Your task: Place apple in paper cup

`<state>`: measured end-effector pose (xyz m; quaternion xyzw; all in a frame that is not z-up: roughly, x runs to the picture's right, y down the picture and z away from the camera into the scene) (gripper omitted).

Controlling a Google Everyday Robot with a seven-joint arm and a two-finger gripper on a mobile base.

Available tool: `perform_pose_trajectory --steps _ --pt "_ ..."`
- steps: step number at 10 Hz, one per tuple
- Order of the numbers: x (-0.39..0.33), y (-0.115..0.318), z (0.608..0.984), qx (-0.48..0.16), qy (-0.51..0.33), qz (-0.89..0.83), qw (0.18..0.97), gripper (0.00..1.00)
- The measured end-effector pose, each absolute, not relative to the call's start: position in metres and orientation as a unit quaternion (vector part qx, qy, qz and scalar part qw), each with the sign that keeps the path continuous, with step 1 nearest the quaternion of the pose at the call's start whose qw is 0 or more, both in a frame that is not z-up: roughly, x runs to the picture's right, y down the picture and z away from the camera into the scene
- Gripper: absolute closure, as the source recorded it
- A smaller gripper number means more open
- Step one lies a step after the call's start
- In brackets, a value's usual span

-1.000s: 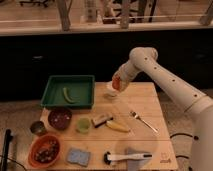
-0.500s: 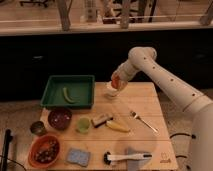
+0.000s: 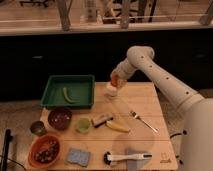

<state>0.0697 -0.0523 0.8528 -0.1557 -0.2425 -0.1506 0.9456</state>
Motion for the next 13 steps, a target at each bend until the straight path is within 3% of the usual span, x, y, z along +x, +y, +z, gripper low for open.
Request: perform_pose_trajectory --steps 2,9,13 --pt "0.070 -0.055 0.860 -0.159 -0.238 -0.151 0.946 0.90" --pt "0.069 -0.058 0.875 -0.174 -0.241 -0.152 0.943 0.22" --pt "0.072 -0.066 0.877 -0.170 -0.244 -0.156 0.942 0.20"
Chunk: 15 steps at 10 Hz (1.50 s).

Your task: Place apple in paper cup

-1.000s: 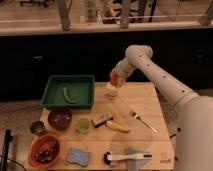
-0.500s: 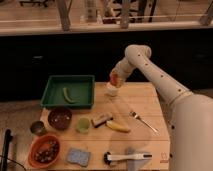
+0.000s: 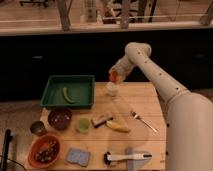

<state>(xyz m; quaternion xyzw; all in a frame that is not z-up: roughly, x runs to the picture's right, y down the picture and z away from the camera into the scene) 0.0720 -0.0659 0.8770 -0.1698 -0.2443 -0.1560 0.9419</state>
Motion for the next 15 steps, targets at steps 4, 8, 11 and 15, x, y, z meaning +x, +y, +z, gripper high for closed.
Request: perform_pose_trajectory --steps 4,8,11,15 --pt "0.073 -0.070 0.877 -0.160 -0.252 -0.162 0.940 0.20" --pt "0.078 -0.072 0.872 -0.158 -0.259 -0.170 0.938 0.20" --pt "0.082 -0.072 0.867 -0.174 -0.264 -0.183 0.931 0.20" --pt "0.083 -0.071 0.867 -0.179 -0.266 -0.187 0.929 0.20"
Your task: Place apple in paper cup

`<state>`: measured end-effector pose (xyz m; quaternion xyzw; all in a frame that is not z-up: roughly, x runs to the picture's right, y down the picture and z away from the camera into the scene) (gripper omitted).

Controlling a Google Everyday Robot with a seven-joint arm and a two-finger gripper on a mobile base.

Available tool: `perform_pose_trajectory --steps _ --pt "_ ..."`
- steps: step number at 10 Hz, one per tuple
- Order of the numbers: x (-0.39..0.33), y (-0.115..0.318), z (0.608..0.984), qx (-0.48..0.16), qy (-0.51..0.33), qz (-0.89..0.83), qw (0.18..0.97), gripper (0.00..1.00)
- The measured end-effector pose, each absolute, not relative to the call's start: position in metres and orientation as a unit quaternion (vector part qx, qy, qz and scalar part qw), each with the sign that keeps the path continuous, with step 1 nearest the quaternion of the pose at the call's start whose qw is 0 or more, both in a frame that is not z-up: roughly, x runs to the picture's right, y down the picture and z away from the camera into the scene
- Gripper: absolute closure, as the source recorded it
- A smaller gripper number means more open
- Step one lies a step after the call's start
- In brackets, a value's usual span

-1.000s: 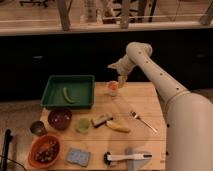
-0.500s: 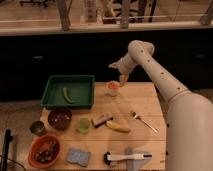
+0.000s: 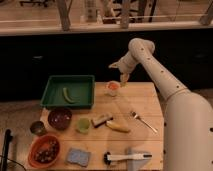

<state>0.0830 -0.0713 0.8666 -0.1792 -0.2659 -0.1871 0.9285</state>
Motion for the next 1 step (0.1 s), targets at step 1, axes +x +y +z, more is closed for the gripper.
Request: perform_pose_trajectory --steps 1 --pt "0.0830 -0.0713 0.8667 -0.179 -0.266 -0.187 0.929 0.20"
